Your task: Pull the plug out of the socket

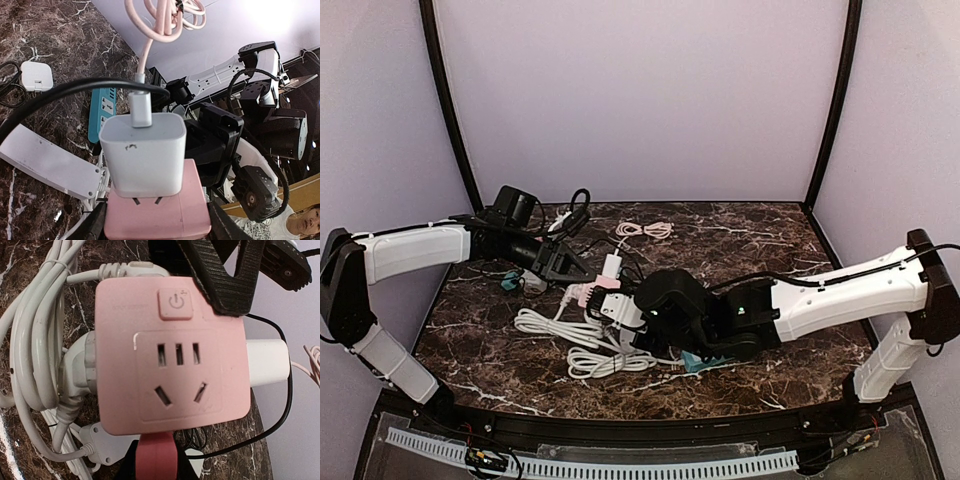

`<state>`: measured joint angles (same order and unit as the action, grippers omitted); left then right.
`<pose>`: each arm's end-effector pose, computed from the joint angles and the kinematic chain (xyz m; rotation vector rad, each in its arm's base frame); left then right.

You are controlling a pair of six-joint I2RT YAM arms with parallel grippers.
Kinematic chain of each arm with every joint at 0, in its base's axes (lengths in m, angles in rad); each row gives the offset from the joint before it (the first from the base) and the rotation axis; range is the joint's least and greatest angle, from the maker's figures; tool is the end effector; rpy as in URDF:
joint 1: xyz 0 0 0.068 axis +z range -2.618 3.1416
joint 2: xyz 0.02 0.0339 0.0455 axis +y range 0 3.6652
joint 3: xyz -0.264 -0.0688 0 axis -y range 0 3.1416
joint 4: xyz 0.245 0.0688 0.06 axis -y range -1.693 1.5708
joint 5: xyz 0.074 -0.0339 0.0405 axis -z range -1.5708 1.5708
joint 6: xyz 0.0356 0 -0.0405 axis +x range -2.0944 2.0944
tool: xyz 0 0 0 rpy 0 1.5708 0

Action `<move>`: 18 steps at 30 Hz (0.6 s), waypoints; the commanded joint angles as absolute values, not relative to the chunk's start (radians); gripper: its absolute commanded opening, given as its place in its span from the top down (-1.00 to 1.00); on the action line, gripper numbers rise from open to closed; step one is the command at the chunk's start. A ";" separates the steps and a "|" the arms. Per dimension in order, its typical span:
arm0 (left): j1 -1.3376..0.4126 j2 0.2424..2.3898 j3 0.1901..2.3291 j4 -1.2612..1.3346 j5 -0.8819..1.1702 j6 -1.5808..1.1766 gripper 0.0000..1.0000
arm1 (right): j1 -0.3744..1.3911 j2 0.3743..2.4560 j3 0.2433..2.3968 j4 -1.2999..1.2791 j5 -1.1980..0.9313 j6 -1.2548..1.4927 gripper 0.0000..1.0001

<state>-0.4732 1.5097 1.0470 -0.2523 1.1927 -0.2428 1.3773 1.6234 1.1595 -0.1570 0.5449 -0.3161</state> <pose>0.2659 -0.1733 0.2642 0.9176 2.0802 -1.7278 0.0883 0.3544 0.2604 -1.3540 1.5945 0.0398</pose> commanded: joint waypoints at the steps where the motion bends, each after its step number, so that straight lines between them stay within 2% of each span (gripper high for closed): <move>1: -0.379 1.508 1.075 -0.198 1.054 -0.256 0.85 | 1.458 1.565 1.141 -0.194 0.489 -0.365 1.00; 8: -0.374 1.506 1.075 -0.197 1.055 -0.256 0.85 | 1.447 1.584 1.157 -0.207 0.602 -0.320 1.00; 18: -0.373 1.504 1.075 -0.196 1.055 -0.256 0.86 | 1.352 1.575 1.192 -0.287 0.615 -0.167 1.00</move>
<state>-0.4648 1.5097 1.0470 -0.2398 1.1885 -0.2440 1.3636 1.6234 1.1687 -0.1730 0.5774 -0.2329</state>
